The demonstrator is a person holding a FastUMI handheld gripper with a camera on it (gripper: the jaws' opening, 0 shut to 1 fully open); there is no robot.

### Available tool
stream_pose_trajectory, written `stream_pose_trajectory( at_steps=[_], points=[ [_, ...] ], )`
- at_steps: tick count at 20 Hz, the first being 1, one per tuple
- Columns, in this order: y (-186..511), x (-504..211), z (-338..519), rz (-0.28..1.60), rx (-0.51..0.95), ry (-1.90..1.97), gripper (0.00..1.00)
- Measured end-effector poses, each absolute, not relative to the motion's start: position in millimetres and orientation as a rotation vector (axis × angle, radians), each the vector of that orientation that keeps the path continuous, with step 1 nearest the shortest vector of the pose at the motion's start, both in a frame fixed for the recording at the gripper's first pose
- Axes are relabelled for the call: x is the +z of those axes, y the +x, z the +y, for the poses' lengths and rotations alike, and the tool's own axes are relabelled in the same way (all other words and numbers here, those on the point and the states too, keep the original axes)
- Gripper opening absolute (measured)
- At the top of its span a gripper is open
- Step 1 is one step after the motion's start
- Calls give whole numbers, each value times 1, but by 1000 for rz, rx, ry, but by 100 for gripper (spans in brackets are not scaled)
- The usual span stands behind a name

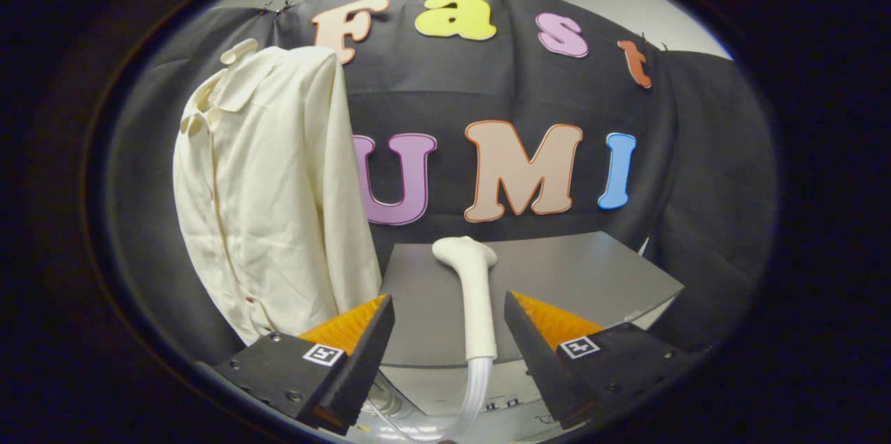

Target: Iron the clothes twice with a garment steamer, once on the left side and once on the right side.

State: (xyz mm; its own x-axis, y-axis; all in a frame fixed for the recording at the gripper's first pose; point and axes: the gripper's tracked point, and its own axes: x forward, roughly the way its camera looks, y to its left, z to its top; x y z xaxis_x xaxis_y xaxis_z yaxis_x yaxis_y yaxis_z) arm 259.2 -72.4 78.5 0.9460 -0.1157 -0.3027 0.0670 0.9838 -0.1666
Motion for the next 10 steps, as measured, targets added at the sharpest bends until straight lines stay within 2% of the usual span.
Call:
stream_pose_trajectory(
  at_steps=[10],
  points=[
    [351,65,-97,522,-47,-228,96]
  ],
)
